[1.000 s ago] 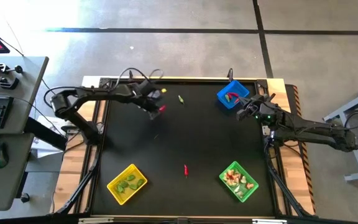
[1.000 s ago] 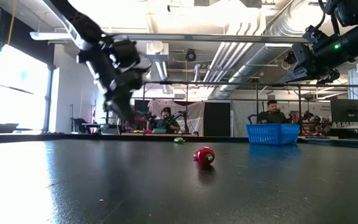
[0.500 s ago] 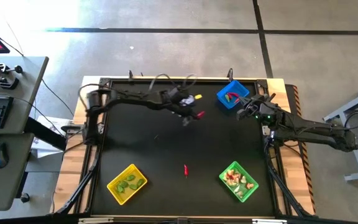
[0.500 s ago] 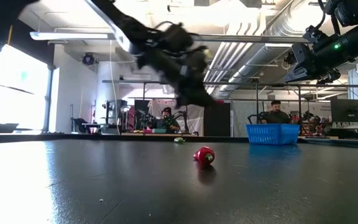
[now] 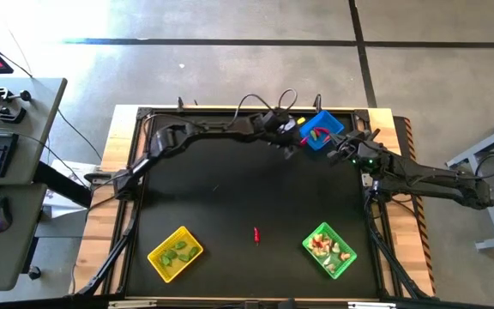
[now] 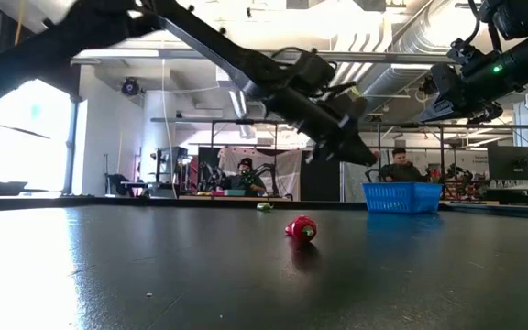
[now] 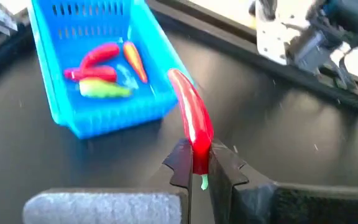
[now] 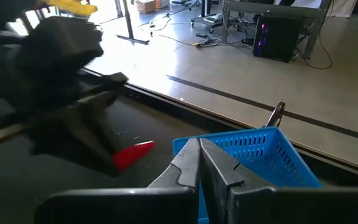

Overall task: Sort produce into baskets
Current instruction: Put the red chili pepper into the blue bin

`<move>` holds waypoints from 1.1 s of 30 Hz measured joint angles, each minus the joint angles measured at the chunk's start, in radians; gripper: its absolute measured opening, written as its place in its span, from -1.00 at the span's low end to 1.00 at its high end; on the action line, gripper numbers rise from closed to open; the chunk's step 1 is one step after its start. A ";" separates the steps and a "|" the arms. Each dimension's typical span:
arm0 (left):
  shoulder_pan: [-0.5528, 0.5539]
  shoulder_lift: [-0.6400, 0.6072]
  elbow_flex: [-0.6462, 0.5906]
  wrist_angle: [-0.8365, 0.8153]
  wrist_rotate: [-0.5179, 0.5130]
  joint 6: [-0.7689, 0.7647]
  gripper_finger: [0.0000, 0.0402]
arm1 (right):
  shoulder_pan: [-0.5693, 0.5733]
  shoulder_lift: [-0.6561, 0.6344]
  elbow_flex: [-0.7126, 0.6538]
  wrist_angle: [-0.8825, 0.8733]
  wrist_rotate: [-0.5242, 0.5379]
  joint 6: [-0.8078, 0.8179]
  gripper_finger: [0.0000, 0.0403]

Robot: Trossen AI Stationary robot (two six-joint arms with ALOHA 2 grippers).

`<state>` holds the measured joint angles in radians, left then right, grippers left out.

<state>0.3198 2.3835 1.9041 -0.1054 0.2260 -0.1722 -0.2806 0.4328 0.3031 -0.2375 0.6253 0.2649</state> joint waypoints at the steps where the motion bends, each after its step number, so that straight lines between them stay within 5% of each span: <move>1: 0.003 0.025 0.039 -0.007 0.001 -0.001 -0.96 | 0.000 0.000 0.000 0.000 0.000 0.000 -1.00; 11: 0.020 0.170 0.282 -0.007 -0.010 -0.025 -0.96 | 0.000 0.000 0.000 -0.021 -0.002 0.023 -1.00; 33: 0.067 0.223 0.291 0.070 -0.028 -0.001 -0.88 | 0.000 0.000 0.000 -0.028 -0.001 0.031 -1.00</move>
<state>0.3870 2.6061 2.1952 -0.0359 0.1979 -0.1737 -0.2806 0.4328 0.3031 -0.2657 0.6243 0.2955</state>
